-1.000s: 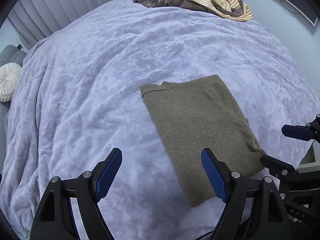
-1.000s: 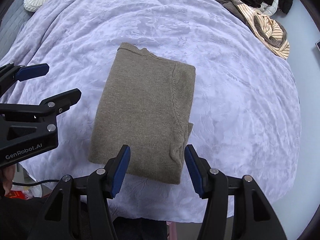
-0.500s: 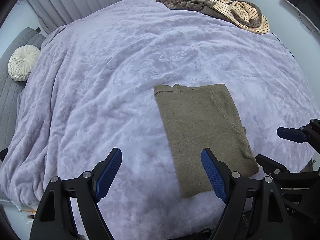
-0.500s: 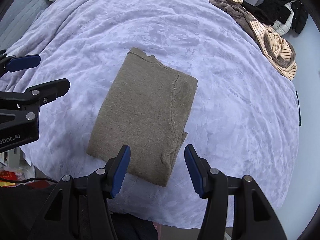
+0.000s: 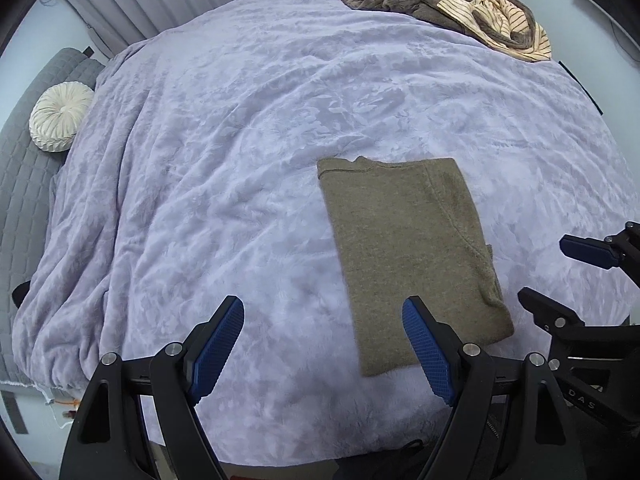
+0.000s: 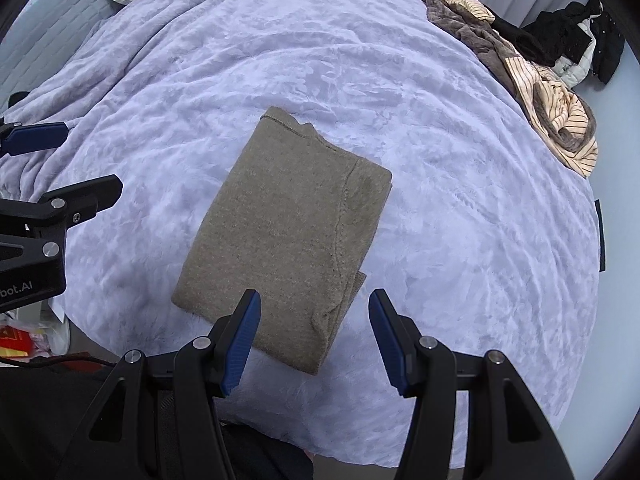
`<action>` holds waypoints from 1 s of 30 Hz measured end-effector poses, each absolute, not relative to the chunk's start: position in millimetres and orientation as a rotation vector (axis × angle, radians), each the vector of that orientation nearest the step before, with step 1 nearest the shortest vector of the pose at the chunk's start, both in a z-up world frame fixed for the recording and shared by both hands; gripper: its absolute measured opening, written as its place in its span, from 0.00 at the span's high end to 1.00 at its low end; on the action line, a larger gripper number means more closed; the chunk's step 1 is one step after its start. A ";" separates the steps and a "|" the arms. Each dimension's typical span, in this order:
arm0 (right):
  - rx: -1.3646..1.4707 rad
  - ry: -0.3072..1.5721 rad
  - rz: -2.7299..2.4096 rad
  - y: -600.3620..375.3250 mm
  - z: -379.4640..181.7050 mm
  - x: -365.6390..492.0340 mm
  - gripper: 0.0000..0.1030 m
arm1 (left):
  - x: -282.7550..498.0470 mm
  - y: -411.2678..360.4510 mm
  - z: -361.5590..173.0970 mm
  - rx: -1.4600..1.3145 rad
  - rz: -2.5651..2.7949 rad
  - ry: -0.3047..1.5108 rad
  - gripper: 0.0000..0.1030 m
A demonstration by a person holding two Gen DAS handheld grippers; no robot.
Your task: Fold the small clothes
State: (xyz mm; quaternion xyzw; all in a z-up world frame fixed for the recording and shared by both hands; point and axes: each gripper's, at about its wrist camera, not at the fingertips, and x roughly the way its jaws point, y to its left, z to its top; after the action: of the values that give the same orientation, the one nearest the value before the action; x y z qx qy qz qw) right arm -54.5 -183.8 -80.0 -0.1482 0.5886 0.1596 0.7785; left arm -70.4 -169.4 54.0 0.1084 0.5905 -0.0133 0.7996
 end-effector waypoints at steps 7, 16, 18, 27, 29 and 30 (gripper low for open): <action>-0.319 1.269 0.338 -184.0 -78.9 -54.4 0.42 | -69.8 -173.3 57.4 0.248 -0.037 1.253 0.20; -0.333 1.262 0.319 -180.2 -75.8 -53.4 0.42 | -65.9 -172.7 61.9 0.267 -0.053 1.224 0.20; -0.336 1.260 0.314 -179.3 -75.2 -53.2 0.42 | -64.0 -171.8 61.6 0.263 -0.060 1.224 0.20; -0.334 1.266 0.283 -180.0 -75.3 -51.4 0.42 | -58.0 -172.4 61.9 0.252 -0.107 1.218 0.20; -0.332 1.269 0.277 -180.1 -75.7 -50.4 0.42 | -55.3 -171.9 60.6 0.247 -0.118 1.225 0.20; -0.332 1.271 0.275 -180.1 -75.9 -49.6 0.42 | -53.6 -171.7 59.8 0.245 -0.122 1.230 0.20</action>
State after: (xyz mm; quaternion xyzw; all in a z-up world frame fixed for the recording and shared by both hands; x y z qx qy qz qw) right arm -49.6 -180.1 -75.9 -0.1536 0.5890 0.1275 0.7831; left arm -53.6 -171.7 59.8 0.1145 0.5749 -0.0570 0.8082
